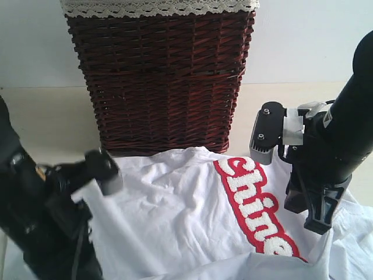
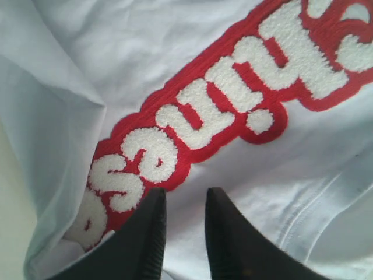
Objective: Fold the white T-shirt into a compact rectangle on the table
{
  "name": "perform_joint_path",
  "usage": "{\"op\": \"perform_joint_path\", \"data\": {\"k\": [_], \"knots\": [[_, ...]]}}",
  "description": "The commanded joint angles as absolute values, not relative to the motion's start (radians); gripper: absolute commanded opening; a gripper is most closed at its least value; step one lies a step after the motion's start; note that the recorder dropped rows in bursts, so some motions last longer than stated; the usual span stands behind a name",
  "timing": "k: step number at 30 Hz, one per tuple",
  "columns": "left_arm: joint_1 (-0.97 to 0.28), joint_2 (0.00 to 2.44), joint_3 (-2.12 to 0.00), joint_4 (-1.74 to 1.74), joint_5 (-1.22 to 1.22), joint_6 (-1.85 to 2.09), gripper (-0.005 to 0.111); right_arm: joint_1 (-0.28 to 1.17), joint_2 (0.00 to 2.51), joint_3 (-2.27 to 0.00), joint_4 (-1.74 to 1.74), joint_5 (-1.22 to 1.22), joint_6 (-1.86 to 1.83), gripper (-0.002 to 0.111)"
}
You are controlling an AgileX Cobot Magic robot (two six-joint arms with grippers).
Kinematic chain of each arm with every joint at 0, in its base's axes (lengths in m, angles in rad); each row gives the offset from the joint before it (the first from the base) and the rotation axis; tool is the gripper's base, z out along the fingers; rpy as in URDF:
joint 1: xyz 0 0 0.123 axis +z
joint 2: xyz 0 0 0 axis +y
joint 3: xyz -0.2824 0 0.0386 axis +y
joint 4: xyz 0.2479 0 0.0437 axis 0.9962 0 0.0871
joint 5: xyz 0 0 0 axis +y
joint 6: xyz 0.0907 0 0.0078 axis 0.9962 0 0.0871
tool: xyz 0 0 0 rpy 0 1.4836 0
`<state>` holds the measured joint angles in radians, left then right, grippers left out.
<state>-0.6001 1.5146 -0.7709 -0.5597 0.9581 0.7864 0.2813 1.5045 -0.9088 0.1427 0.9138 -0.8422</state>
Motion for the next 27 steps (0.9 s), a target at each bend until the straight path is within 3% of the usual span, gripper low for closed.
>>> {"op": "perform_joint_path", "data": {"k": [1, 7, 9, 11, 16, 22, 27], "knots": [[-0.801, 1.489, -0.660, -0.350, 0.846, 0.595, 0.037, 0.285, 1.496, -0.914, 0.150, 0.867, -0.807, 0.024], [-0.869, 1.493, -0.584, -0.325, 0.641, 0.476, 0.058, 0.285, 1.496, -0.914, 0.150, 0.872, -0.801, 0.024], [-0.869, 1.497, -0.579, -0.316, 0.591, 0.433, 0.058, 0.285, 1.496, -0.914, 0.152, 0.872, -0.795, 0.024], [-0.869, 1.515, -0.579, -0.309, 0.572, 0.428, 0.050, 0.285, 1.496, -0.914, 0.152, 0.872, -0.782, 0.024], [-0.869, 1.582, -0.579, -0.298, 0.582, 0.415, 0.000, 0.285, 1.496, -0.914, 0.150, 0.869, -0.760, 0.024], [-0.867, 1.578, -0.616, -0.072, 0.832, 0.399, 0.000, 0.285, 1.496, -0.914, 0.139, 0.865, -0.758, 0.024], [-0.867, 1.434, -0.714, -0.074, 1.099, 0.448, 0.000, 0.285, 1.496, -0.914, 0.095, 0.914, -0.754, 0.024]]}}
